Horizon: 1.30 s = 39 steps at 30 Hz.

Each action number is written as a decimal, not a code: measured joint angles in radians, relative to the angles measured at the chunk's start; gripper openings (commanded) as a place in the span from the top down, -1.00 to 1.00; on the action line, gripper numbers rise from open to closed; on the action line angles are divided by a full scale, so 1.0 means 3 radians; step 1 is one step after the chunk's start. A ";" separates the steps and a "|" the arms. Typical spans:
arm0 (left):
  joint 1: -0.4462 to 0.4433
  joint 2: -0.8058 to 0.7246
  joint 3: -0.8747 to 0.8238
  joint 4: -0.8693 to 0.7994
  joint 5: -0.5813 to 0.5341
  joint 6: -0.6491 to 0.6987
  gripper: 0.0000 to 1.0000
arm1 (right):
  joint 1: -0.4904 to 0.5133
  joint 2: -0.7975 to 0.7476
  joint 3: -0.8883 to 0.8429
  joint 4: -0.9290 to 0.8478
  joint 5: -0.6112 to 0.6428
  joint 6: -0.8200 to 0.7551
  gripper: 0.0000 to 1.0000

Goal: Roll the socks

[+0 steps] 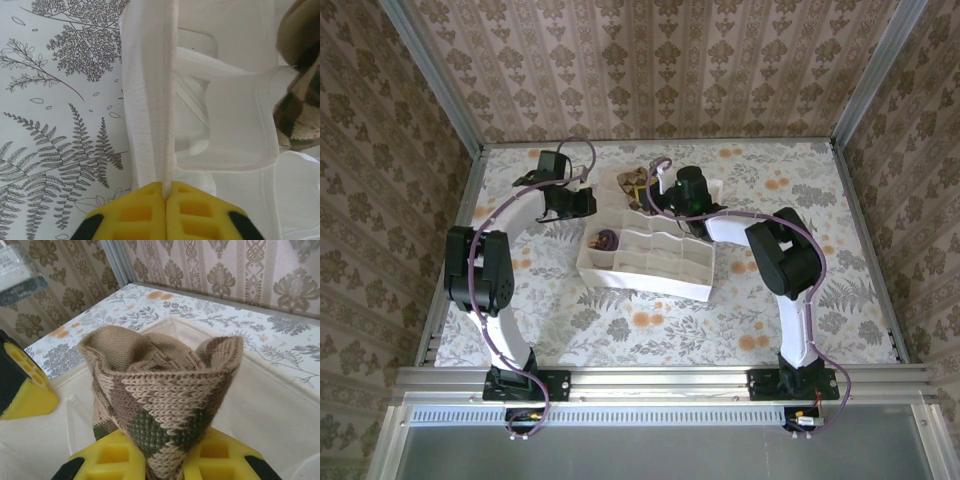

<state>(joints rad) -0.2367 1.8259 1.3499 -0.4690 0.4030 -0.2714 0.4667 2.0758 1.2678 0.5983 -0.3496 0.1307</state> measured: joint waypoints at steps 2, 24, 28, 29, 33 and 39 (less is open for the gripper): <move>0.0011 0.0000 -0.0006 0.0009 0.0018 -0.0017 1.00 | 0.0013 0.0024 0.0000 -0.0009 0.0000 -0.0006 1.00; 0.0219 -0.0455 -0.0618 0.0248 0.0092 -0.0244 1.00 | 0.0287 0.0041 0.0061 -0.0505 0.0182 -0.0253 0.80; 0.0228 -0.0469 -0.0638 0.0266 0.0093 -0.0256 1.00 | 0.0319 0.0048 0.0256 -0.0759 0.0317 -0.0248 0.59; 0.0228 -0.0470 -0.0640 0.0267 0.0093 -0.0257 1.00 | 0.0326 0.0048 0.0290 -0.0810 0.0365 -0.0238 0.51; 0.0230 -0.0482 -0.0660 0.0286 0.0094 -0.0257 1.00 | 0.0338 0.0048 0.0322 -0.0914 0.0481 -0.0209 0.31; 0.0296 -0.0546 -0.0757 0.0348 0.0144 -0.0291 1.00 | 0.0346 0.0039 0.0251 -0.0932 0.0444 -0.0172 -0.03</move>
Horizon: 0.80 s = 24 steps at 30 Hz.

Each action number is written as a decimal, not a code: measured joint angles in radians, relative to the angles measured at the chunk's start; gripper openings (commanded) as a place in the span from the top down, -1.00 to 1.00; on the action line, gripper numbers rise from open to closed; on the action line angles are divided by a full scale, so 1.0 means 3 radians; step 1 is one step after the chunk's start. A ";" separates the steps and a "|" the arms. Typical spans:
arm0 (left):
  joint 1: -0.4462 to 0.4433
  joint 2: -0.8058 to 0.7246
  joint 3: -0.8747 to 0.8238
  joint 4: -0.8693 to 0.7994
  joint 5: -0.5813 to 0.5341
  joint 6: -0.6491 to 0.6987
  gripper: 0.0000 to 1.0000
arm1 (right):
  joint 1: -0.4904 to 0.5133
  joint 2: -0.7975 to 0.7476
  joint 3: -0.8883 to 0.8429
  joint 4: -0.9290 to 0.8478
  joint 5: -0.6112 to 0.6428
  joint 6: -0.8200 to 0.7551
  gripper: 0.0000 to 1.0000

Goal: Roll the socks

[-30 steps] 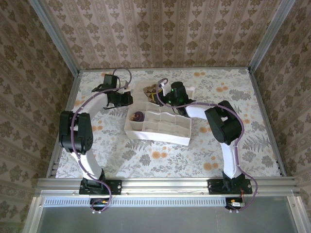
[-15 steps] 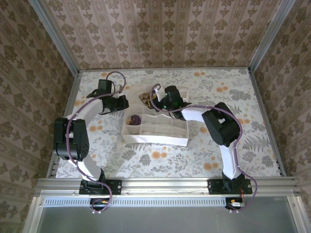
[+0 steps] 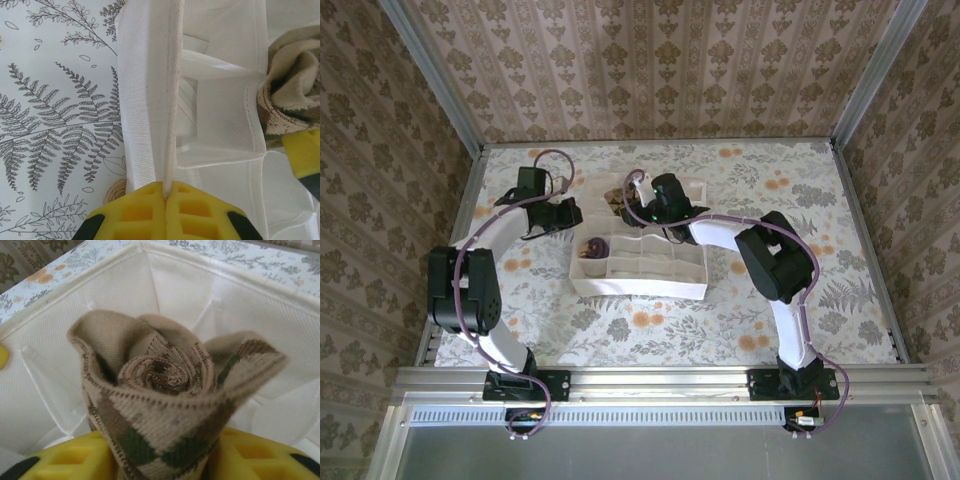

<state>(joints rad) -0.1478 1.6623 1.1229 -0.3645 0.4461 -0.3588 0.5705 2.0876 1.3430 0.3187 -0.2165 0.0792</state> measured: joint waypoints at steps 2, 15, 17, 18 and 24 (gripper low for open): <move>0.0015 -0.0010 -0.0013 -0.0003 0.0011 -0.0010 1.00 | 0.0001 -0.0013 -0.0055 0.0023 -0.0043 0.0011 -0.09; 0.0022 -0.0010 -0.0013 -0.0003 0.0036 -0.0017 1.00 | 0.0005 -0.0196 -0.0015 -0.0360 -0.0088 0.0226 -0.28; 0.0025 -0.0010 -0.0013 -0.0003 0.0037 -0.0017 1.00 | 0.0003 -0.0243 -0.0015 -0.0435 -0.0088 0.0264 -0.32; 0.0025 -0.0010 -0.0013 -0.0004 0.0037 -0.0017 1.00 | 0.0003 -0.0268 -0.0014 -0.0473 -0.0088 0.0280 -0.33; 0.0038 -0.0010 -0.0013 -0.0005 0.0038 -0.0017 1.00 | -0.0004 -0.0306 0.0181 -0.0787 -0.0097 0.0373 -0.34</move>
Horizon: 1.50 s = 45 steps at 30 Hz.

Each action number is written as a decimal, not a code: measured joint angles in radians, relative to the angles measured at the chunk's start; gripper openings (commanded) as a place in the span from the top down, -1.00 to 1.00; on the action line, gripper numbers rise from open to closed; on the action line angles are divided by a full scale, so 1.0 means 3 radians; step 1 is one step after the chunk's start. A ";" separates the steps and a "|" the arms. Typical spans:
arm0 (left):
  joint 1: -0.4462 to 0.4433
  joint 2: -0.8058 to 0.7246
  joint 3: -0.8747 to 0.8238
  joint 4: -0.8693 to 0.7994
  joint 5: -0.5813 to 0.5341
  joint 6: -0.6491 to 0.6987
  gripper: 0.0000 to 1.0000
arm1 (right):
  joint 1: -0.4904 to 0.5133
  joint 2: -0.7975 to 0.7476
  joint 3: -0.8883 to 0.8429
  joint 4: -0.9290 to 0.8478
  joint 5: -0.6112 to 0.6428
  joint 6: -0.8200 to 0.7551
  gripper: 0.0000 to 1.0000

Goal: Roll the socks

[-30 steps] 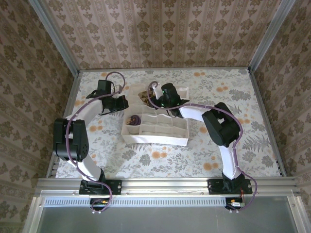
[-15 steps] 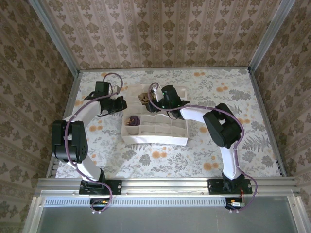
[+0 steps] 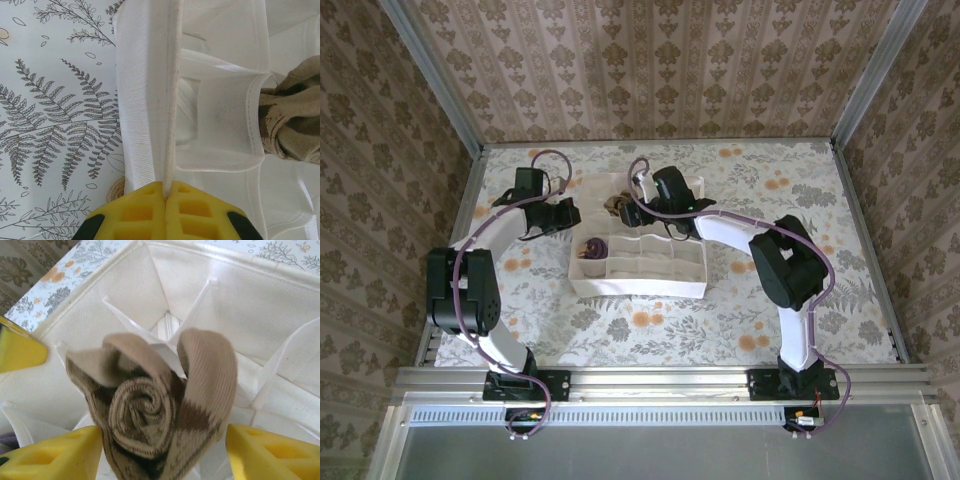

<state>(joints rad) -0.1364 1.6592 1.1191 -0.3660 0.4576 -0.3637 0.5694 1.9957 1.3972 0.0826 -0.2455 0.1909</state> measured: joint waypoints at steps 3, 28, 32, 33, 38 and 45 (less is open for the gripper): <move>0.0000 0.0000 0.0000 0.0000 0.0001 0.0000 1.00 | 0.0000 0.0013 0.0230 -0.0253 -0.0005 0.0043 -0.28; 0.0074 -0.0182 0.0726 -0.0757 -0.0043 0.0538 -1.00 | -0.0047 -0.0083 0.0924 -0.1383 0.0284 -0.0156 -0.13; 0.0195 -0.0514 0.0862 -0.0900 -0.0174 0.0716 -1.00 | -0.0182 -0.0721 0.0575 -0.1336 0.0463 -0.0224 -0.31; 0.0235 -0.0638 0.0853 -0.0923 -0.0234 0.0765 -1.00 | -0.0237 -0.0919 0.0437 -0.1317 0.0518 -0.0238 -0.36; 0.0388 -0.1371 0.0354 -0.0671 -0.0553 0.1031 -1.00 | -0.0546 -0.1726 -0.0289 -0.1194 0.0884 -0.0273 -0.64; 0.0416 -0.2342 -0.1101 0.0084 -0.1087 0.1344 -1.00 | -0.0992 -0.2607 -0.1696 -0.0884 0.1555 -0.0281 -0.94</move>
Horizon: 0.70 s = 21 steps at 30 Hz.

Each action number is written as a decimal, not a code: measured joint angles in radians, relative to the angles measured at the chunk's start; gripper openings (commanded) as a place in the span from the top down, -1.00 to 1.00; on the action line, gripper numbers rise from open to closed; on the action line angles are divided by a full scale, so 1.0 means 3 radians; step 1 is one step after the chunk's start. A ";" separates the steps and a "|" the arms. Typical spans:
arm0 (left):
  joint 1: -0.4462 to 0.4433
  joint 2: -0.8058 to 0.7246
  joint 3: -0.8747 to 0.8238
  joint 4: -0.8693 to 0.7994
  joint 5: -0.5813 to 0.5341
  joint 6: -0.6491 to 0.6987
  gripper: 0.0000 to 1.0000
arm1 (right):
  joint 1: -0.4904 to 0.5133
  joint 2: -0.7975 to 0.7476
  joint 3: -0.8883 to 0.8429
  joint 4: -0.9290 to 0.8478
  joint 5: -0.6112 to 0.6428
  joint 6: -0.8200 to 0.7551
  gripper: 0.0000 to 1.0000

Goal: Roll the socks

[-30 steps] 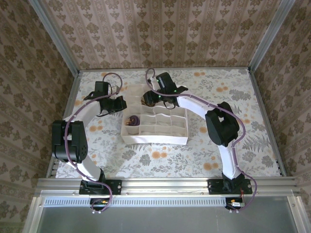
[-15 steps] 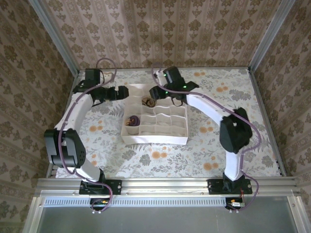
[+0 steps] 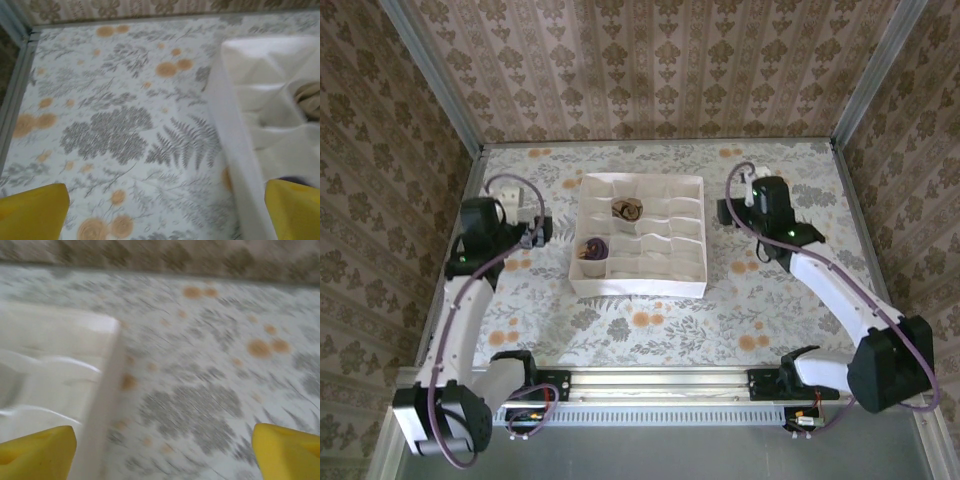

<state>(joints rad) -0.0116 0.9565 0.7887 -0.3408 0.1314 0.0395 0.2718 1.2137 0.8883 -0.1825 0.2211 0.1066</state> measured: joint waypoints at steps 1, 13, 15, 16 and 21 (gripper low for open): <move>0.0000 -0.0125 -0.0217 0.0125 -0.0075 0.0023 -1.00 | -0.0047 -0.0084 -0.0169 0.0029 0.0098 -0.0003 -1.00; 0.0071 -0.0656 -0.1888 0.1680 -0.0617 0.0072 -1.00 | -0.0244 -0.0512 -0.1386 0.0924 0.0411 -0.0112 -1.00; 0.0089 -0.0446 -0.1887 0.1928 -0.0595 0.0112 -1.00 | -0.0310 -0.0504 -0.1549 0.1144 0.0403 -0.0112 -1.00; 0.0092 -0.0312 -0.1887 0.2078 -0.0565 0.0141 -1.00 | -0.0346 -0.0484 -0.1609 0.1263 0.0395 -0.0111 -1.00; 0.0093 0.0445 -0.1924 0.3029 -0.0423 0.0244 -1.00 | -0.0436 -0.0245 -0.1675 0.1837 0.0333 -0.0114 -1.00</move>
<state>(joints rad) 0.0162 1.0901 0.2115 0.5678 0.0044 0.1127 0.1410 1.1400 0.3859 0.3687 0.3210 0.0723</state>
